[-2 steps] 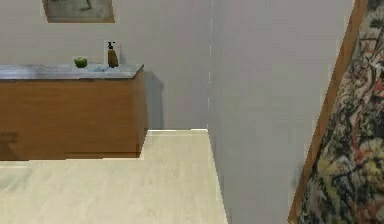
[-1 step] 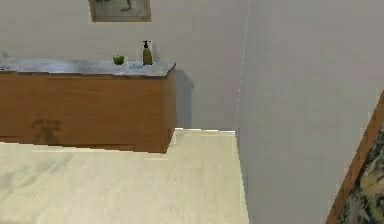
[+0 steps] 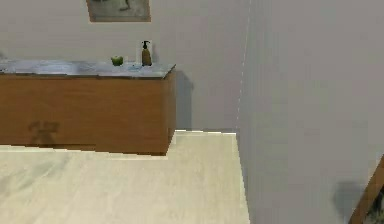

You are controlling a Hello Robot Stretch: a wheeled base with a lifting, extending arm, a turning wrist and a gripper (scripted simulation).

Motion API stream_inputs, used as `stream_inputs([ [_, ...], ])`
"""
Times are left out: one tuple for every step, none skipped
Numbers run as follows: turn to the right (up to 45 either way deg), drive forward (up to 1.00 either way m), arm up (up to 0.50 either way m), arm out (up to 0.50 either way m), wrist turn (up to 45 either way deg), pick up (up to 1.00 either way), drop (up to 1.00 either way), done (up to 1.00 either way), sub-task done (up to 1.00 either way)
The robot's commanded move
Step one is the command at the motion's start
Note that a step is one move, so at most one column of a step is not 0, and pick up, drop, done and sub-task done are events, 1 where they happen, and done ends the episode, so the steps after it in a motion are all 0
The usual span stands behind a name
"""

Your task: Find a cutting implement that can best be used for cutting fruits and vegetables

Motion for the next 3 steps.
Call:
stream_inputs([
  [-36.0, 0.0, 0.0, 0.0, 0.0, 0.0, 0.0, 0.0, 0.0],
  [0.0, 0.45, 0.0, 0.0, 0.0, 0.0, 0.0, 0.0, 0.0],
  [-15.0, 0.0, 0.0, 0.0, 0.0, 0.0, 0.0, 0.0, 0.0],
])
